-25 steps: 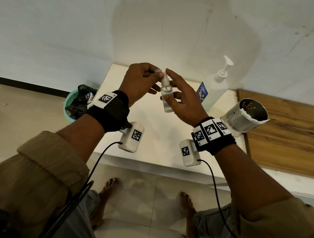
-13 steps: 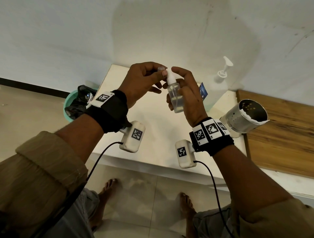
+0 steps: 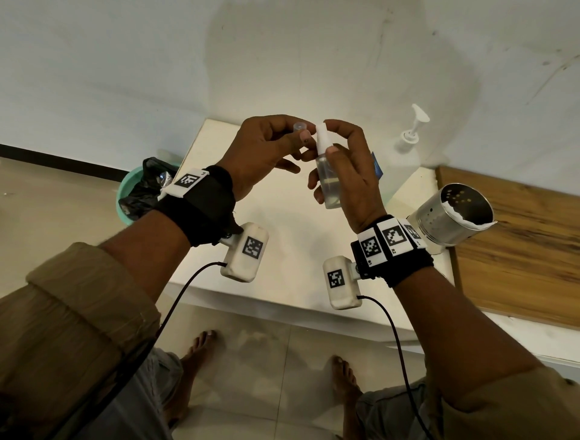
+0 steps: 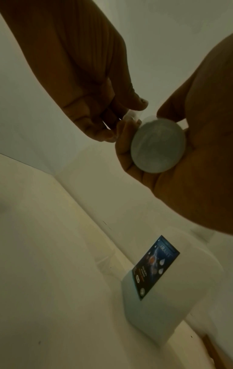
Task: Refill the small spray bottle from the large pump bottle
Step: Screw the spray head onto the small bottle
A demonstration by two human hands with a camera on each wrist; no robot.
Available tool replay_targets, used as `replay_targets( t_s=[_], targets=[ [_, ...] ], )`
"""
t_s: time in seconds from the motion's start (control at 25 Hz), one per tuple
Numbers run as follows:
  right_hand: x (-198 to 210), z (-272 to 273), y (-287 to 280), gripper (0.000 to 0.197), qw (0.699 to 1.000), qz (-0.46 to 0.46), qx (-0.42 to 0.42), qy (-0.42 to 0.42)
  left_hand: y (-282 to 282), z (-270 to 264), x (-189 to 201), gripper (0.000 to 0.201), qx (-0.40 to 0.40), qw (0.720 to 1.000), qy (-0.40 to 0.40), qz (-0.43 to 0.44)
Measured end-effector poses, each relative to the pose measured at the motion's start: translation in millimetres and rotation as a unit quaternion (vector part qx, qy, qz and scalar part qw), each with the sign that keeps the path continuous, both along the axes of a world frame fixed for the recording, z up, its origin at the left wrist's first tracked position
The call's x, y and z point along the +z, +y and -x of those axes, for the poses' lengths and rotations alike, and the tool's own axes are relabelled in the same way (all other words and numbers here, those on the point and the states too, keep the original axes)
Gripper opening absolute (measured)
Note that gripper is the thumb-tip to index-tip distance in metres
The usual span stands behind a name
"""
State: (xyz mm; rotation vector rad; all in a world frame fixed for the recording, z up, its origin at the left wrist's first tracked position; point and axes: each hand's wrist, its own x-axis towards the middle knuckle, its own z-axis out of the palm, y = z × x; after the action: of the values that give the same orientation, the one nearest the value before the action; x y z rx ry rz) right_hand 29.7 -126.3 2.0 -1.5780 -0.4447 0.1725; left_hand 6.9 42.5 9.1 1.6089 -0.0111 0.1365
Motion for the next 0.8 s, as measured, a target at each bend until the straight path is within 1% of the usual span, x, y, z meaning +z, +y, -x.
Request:
replay_targets(
  t_s=[0.12, 0.24, 0.32, 0.48, 0.6, 0.72, 0.8],
  targets=[
    [3.7, 1.3, -0.2, 0.039, 1.0, 0.001, -0.003, 0.007, -1.0, 0.0, 0.0, 0.027, -0.001, 1.0, -0.003, 0.008],
    [5.9, 2.6, -0.1, 0.037, 1.0, -0.003, 0.007, -0.004, -2.1, -0.5, -0.2, 0.029, -0.009, 1.0, -0.002, 0.01],
    [6.8, 4.1, 0.2, 0.04, 1.0, -0.005, 0.017, -0.014, -2.5, -0.1, 0.0, 0.029, -0.018, 1.0, 0.002, 0.018],
    [7.9, 1.9, -2.4, 0.039, 0.998, -0.036, 0.029, 0.04, -4.6, 1.2, 2.0, 0.027, -0.036, 0.999, 0.002, 0.026],
    [6.8, -0.8, -4.0, 0.044, 0.995, -0.055, 0.041, 0.07, -6.6, 1.7, 3.7, 0.023, -0.037, 0.999, 0.008, 0.023],
    [6.3, -1.7, -4.0, 0.048, 0.993, -0.058, 0.055, 0.087, -7.2, 0.5, 3.8, 0.017, -0.01, 0.999, 0.042, 0.029],
    [7.0, -2.1, -3.3, 0.051, 0.992, -0.052, 0.06, 0.101, -9.0, 0.4, 4.1, 0.014, -0.002, 0.996, 0.069, 0.063]
  ],
)
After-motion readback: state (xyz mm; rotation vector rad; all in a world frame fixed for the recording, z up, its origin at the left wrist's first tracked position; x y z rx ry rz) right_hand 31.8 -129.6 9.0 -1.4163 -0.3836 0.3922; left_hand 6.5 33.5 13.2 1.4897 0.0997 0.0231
